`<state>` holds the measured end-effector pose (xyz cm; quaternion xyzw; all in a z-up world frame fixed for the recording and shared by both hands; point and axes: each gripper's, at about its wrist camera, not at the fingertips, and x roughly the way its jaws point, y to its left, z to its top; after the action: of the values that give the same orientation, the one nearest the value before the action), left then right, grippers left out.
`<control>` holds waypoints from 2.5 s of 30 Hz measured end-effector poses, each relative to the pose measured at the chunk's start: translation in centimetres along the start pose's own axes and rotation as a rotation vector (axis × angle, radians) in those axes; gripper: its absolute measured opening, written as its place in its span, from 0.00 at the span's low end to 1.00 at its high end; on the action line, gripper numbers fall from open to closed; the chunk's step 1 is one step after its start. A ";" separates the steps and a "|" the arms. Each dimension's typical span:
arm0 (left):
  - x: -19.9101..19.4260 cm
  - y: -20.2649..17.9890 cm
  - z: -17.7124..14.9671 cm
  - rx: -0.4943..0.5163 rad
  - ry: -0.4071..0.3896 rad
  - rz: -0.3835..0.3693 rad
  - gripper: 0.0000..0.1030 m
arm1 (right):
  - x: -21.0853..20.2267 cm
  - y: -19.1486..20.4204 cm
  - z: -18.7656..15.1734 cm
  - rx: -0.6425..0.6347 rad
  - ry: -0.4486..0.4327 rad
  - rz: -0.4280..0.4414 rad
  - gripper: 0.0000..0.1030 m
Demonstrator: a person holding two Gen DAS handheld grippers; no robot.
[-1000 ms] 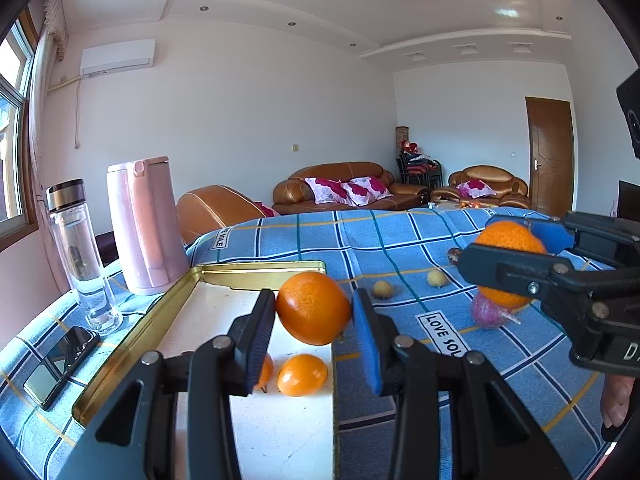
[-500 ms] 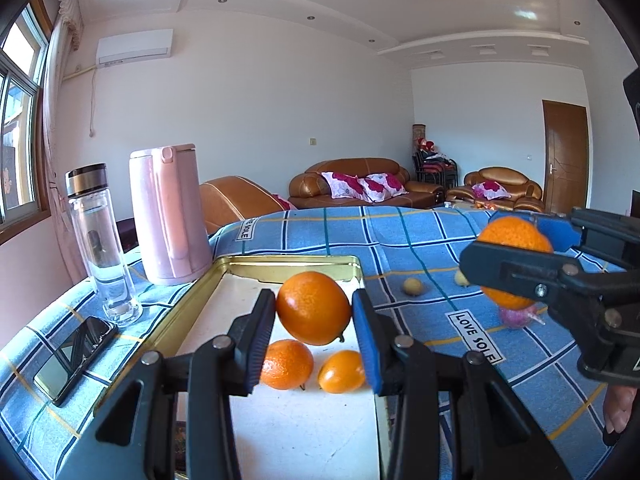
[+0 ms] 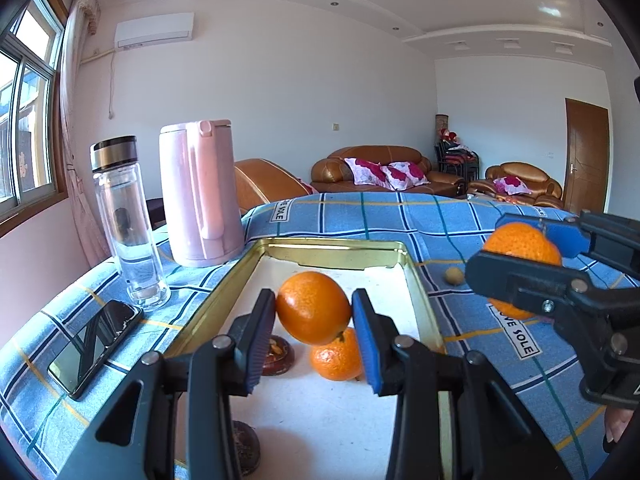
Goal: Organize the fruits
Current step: 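Bring both held oranges over the tray and lower them, then open both grippers to drop the oranges into the tray, then grasp the red radish with the right gripper while the left moves back over the table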
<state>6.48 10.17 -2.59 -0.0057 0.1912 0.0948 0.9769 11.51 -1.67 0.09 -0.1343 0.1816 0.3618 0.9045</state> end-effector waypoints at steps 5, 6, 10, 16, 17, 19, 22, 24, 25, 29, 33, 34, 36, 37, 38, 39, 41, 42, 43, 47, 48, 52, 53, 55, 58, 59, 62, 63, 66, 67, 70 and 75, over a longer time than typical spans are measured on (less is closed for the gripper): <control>0.5 1.3 -0.3 -0.014 0.023 0.020 0.40 | 1.1 0.9 0.1 -0.006 0.015 0.018 0.46; 0.6 1.5 -0.3 -0.017 0.028 0.024 0.40 | 1.3 1.1 0.0 -0.008 0.017 0.021 0.46; 0.8 2.2 -0.4 -0.022 0.041 0.034 0.40 | 2.0 1.7 0.0 -0.013 0.028 0.031 0.46; 1.2 3.1 -0.5 -0.026 0.064 0.049 0.40 | 3.2 2.5 -0.2 -0.019 0.053 0.047 0.46; 1.3 3.2 -0.5 -0.027 0.068 0.053 0.40 | 3.4 2.7 -0.2 -0.020 0.058 0.050 0.46; 1.5 3.5 -0.6 -0.027 0.078 0.061 0.40 | 3.8 2.9 -0.4 -0.021 0.069 0.057 0.46; 1.7 4.0 -0.7 -0.031 0.094 0.068 0.40 | 4.5 3.2 -0.7 -0.021 0.086 0.067 0.46; 1.9 4.4 -0.7 -0.032 0.102 0.071 0.40 | 5.0 3.4 -0.9 -0.019 0.103 0.075 0.46; 2.0 4.5 -0.7 -0.034 0.104 0.071 0.40 | 5.2 3.5 -1.0 -0.018 0.110 0.078 0.46; 2.4 5.0 -0.9 -0.036 0.123 0.073 0.40 | 6.1 3.7 -1.4 -0.011 0.136 0.093 0.46; 2.7 5.4 -1.1 -0.034 0.143 0.075 0.40 | 6.7 4.2 -1.7 -0.018 0.161 0.104 0.46; 2.8 5.4 -1.2 -0.036 0.146 0.073 0.40 | 6.9 4.3 -1.8 -0.021 0.167 0.107 0.46; 2.9 5.5 -1.3 -0.036 0.151 0.073 0.40 | 7.2 4.6 -1.9 -0.025 0.179 0.113 0.46; 2.9 5.5 -1.4 -0.034 0.153 0.075 0.40 | 7.3 4.7 -2.0 -0.028 0.187 0.116 0.46; 2.9 5.5 -1.4 -0.032 0.157 0.073 0.40 | 7.4 4.8 -2.1 -0.030 0.193 0.118 0.46; 3.0 5.5 -1.5 -0.031 0.160 0.073 0.40 | 7.6 4.9 -2.1 -0.032 0.199 0.120 0.46; 3.2 5.5 -1.7 -0.026 0.169 0.073 0.40 | 7.9 4.9 -2.3 -0.032 0.209 0.125 0.46; 3.2 5.5 -1.8 -0.025 0.174 0.073 0.40 | 8.1 4.9 -2.3 -0.033 0.217 0.125 0.46; 3.3 5.5 -1.9 -0.024 0.179 0.072 0.40 | 8.1 4.9 -2.2 -0.033 0.216 0.125 0.46; 3.3 5.5 -1.9 -0.022 0.179 0.080 0.40 | 8.4 4.9 -2.3 -0.027 0.232 0.135 0.46; 3.2 5.4 -1.9 -0.020 0.178 0.083 0.40 | 8.5 4.9 -2.2 -0.026 0.234 0.134 0.46; 3.1 5.3 -2.0 -0.014 0.174 0.100 0.41 | 8.5 4.8 -2.2 -0.032 0.230 0.108 0.52; 3.1 5.3 -1.9 -0.016 0.175 0.102 0.46 | 8.5 4.6 -2.2 -0.029 0.229 0.100 0.56; 2.9 5.2 -1.9 -0.020 0.170 0.113 0.56 | 8.2 4.3 -2.2 -0.023 0.221 0.089 0.61; 2.3 4.8 -1.6 -0.025 0.150 0.110 0.68 | 7.3 3.9 -2.3 -0.025 0.197 0.061 0.64; 2.0 4.6 -1.5 -0.026 0.143 0.105 0.72 | 6.9 3.7 -2.4 -0.024 0.186 0.053 0.64; 1.0 3.6 -0.8 -0.020 0.106 0.081 0.79 | 5.3 2.7 -2.3 -0.015 0.157 0.042 0.64; 0.6 3.1 -0.6 -0.015 0.093 0.072 0.84 | 4.5 2.3 -2.3 -0.015 0.143 0.029 0.64; -0.2 1.3 0.3 0.004 0.059 0.040 0.92 | 2.1 0.1 -2.0 0.002 0.106 -0.022 0.65; -0.3 0.6 0.6 0.014 0.050 0.029 0.92 | 1.4 -0.9 -1.9 0.009 0.099 -0.052 0.68; -0.3 -1.6 1.3 0.041 0.039 -0.008 0.95 | -0.4 -4.7 -2.2 0.034 0.105 -0.202 0.77; 0.5 -5.7 2.4 0.082 0.062 -0.104 0.97 | -0.7 -12.2 -4.3 0.171 0.222 -0.384 0.78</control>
<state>8.92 4.76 -0.72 0.0215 0.2244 0.0356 0.9736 18.59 -12.28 -2.14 -0.1282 0.2811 0.1494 0.9393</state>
